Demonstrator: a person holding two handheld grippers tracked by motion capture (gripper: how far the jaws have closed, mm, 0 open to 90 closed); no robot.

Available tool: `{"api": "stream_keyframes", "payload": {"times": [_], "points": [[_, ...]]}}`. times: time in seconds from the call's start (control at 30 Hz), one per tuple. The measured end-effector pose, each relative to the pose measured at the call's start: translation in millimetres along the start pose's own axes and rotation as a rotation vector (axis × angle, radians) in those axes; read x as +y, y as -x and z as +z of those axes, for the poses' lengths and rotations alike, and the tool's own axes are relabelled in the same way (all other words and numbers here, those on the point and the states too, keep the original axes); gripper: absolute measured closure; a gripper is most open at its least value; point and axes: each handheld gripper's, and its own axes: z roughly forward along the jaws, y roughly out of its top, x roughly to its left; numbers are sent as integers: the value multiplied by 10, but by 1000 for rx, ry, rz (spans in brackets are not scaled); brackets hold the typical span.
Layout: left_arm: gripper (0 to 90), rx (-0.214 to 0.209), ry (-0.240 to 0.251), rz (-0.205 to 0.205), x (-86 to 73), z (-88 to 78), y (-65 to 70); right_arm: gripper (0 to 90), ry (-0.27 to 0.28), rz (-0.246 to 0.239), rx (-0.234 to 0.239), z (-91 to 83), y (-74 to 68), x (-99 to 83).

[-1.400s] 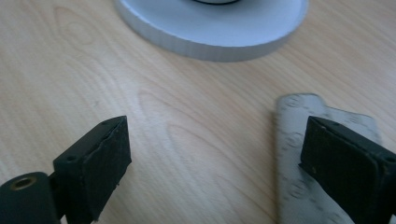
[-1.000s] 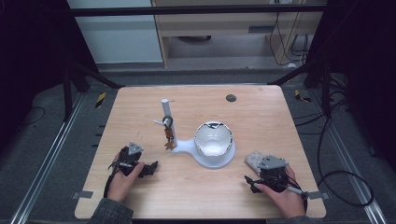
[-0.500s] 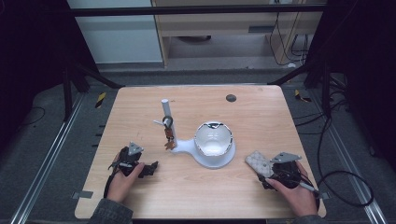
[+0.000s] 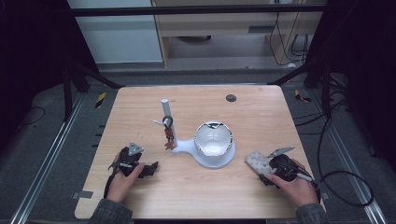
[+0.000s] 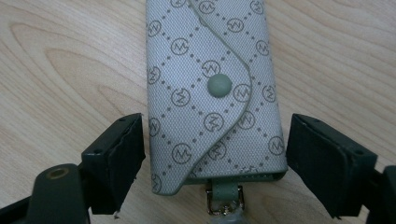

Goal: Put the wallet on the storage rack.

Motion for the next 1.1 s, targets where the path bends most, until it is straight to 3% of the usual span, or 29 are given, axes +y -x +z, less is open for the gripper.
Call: {"api": "stream_keyframes", "payload": {"times": [0.2, 0.4, 0.7, 1.1], "points": [[0, 0, 4, -2, -2, 1, 6, 276, -42, -13, -5, 3, -5, 25], [0, 0, 4, -2, -2, 1, 6, 299, -46, -73, -3, -70, -20, 102], [0, 0, 4, -2, -2, 1, 6, 302, -32, -237, -44, -421, -165, 366], [0, 2, 3, -6, -8, -6, 5, 303, -15, -353, -101, -850, -250, 779]]}}
